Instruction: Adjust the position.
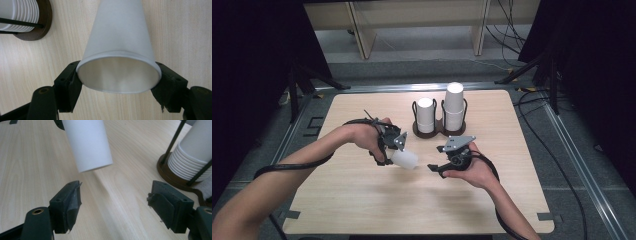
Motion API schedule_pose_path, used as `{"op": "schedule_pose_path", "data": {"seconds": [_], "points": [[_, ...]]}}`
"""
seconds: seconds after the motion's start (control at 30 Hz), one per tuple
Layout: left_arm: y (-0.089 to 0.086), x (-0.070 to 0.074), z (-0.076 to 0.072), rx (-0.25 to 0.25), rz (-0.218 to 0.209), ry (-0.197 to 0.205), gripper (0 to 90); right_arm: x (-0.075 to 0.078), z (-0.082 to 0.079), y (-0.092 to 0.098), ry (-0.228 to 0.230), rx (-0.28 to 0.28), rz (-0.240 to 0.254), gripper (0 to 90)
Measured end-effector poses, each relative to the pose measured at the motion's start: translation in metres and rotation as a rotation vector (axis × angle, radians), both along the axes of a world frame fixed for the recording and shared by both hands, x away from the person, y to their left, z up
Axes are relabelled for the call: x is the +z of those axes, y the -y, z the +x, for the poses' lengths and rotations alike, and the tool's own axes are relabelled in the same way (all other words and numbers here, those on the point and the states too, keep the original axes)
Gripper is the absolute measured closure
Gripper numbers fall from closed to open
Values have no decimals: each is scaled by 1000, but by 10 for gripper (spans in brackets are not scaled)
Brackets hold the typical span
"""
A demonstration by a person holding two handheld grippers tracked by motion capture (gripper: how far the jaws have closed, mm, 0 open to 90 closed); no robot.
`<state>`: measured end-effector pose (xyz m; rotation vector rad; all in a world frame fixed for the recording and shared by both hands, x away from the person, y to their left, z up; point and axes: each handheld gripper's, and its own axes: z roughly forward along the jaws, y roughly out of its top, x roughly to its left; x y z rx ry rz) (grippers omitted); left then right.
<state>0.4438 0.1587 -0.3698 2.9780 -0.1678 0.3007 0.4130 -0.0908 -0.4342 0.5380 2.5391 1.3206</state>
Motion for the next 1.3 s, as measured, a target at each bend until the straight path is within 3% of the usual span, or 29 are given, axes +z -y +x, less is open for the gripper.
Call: {"op": "schedule_pose_path", "data": {"seconds": [0.03, 0.07, 0.13, 0.57, 0.6, 0.77, 0.93, 0.97, 1.07, 1.1, 1.27, 1.3], "points": [[1, 0, 0, -2, 4, -4, 291, 0, -1, -2, -15, 0, 5, 256], [1, 0, -1, -3, 3, -6, 291, 1, 1, -3, 7, 15, 1, 256], [2, -1, -1, -7, 16, -8, 291, 1, 0, -8, -10, 19, 15, 256], [7, -3, -2, -17, 35, -14, 291, 5, 1, -31, -3, 59, 4, 256], [8, -3, -2, -17, 35, -15, 291, 4, 1, -33, 14, 63, 2, 256], [9, 1, -2, -19, 36, -11, 292, 3, 0, -39, -3, 70, -5, 256], [11, 1, -2, -26, 37, -10, 292, 2, 1, -44, 10, 87, -5, 256], [11, 0, -2, -26, 38, -14, 292, 3, 0, -45, -10, 80, -9, 255], [12, 0, -3, -29, 40, -12, 292, 2, 2, -48, 31, 103, -20, 254], [13, 0, -3, -31, 40, -12, 292, 2, 0, -50, -1, 90, -18, 254], [14, 1, -3, -34, 40, -12, 293, 1, 2, -54, 38, 113, -30, 252], [14, 1, -3, -35, 40, -13, 293, 0, 0, -54, 9, 101, -27, 252]]}}
